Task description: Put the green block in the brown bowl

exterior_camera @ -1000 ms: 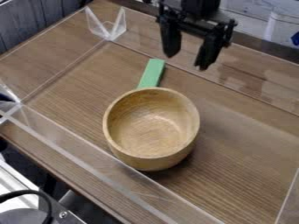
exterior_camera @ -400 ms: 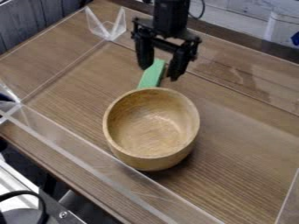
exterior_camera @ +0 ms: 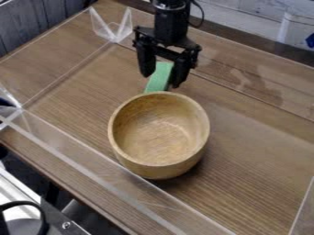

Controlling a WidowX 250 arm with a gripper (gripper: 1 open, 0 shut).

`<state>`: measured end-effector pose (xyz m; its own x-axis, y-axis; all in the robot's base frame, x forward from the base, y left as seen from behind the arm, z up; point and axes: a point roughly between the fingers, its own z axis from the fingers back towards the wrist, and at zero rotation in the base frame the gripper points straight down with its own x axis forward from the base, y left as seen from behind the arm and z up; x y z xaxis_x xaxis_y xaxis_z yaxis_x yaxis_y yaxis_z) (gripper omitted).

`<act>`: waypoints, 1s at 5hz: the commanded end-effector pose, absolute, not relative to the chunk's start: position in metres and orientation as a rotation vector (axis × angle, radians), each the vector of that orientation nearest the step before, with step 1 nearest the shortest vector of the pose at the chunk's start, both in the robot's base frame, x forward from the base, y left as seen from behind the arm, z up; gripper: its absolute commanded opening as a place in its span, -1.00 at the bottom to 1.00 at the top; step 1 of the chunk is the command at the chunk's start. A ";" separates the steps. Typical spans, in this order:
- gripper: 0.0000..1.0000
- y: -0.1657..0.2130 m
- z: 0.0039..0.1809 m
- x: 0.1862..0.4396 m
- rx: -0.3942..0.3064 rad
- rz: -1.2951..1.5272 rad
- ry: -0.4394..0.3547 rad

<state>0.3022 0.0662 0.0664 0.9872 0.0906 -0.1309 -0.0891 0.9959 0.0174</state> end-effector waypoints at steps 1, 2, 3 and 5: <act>1.00 0.076 0.078 0.319 0.026 0.106 0.057; 1.00 0.080 0.071 0.323 0.026 0.115 0.058; 1.00 0.083 0.066 0.327 0.027 0.125 0.058; 1.00 0.088 0.057 0.333 0.026 0.145 0.059</act>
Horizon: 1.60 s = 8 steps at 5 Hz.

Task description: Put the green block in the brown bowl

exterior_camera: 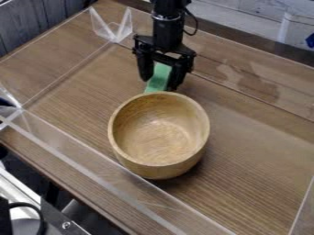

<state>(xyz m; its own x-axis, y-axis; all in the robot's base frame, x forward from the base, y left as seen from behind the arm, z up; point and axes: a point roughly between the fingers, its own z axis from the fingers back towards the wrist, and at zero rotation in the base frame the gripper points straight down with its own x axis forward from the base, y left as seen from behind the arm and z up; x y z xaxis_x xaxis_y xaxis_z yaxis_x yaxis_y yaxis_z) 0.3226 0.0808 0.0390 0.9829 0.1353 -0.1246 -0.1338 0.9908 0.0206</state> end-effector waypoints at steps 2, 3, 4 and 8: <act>1.00 0.090 0.052 0.336 0.023 0.162 0.061; -1.00 0.090 0.050 0.337 0.021 0.169 0.061; -1.00 0.089 0.060 0.336 0.012 0.175 0.050; -1.00 0.087 0.074 0.337 0.011 0.187 0.045</act>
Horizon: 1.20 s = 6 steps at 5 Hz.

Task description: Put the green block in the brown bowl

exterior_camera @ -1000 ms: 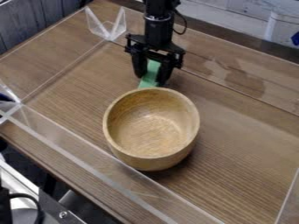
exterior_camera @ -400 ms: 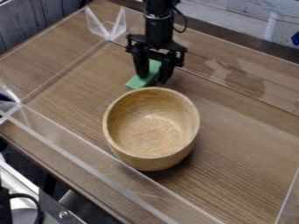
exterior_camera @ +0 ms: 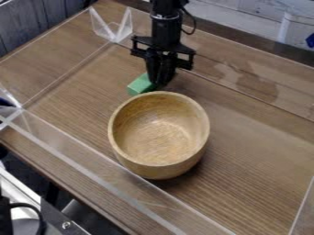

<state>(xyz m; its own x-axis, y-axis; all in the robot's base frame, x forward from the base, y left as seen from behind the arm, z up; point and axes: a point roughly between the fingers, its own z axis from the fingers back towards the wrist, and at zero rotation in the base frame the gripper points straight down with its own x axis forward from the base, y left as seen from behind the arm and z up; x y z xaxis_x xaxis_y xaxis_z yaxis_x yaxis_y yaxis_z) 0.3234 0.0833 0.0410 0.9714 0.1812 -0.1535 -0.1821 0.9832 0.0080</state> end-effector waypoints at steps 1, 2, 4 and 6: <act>-1.00 0.087 0.072 0.339 0.013 0.190 0.048; -1.00 0.084 0.092 0.334 -0.004 0.177 0.016; -1.00 0.071 0.136 0.317 -0.051 0.123 -0.033; -1.00 0.051 0.131 0.279 -0.047 0.045 0.005</act>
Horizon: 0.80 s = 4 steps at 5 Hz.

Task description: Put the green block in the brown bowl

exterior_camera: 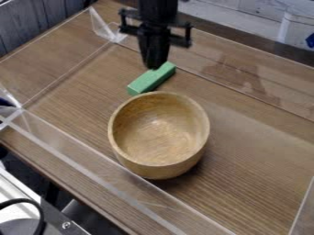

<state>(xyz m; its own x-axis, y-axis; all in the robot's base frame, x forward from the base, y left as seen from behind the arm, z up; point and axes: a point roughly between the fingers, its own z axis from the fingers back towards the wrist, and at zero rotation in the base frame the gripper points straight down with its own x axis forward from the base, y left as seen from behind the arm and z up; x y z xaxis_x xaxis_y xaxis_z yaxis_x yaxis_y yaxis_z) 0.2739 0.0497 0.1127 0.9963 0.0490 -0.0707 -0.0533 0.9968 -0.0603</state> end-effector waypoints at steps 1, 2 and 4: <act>-1.00 0.044 0.113 0.263 -0.031 0.015 0.023; -1.00 0.038 0.094 0.247 -0.016 -0.009 0.035; -1.00 0.028 0.068 0.230 0.001 -0.045 0.059</act>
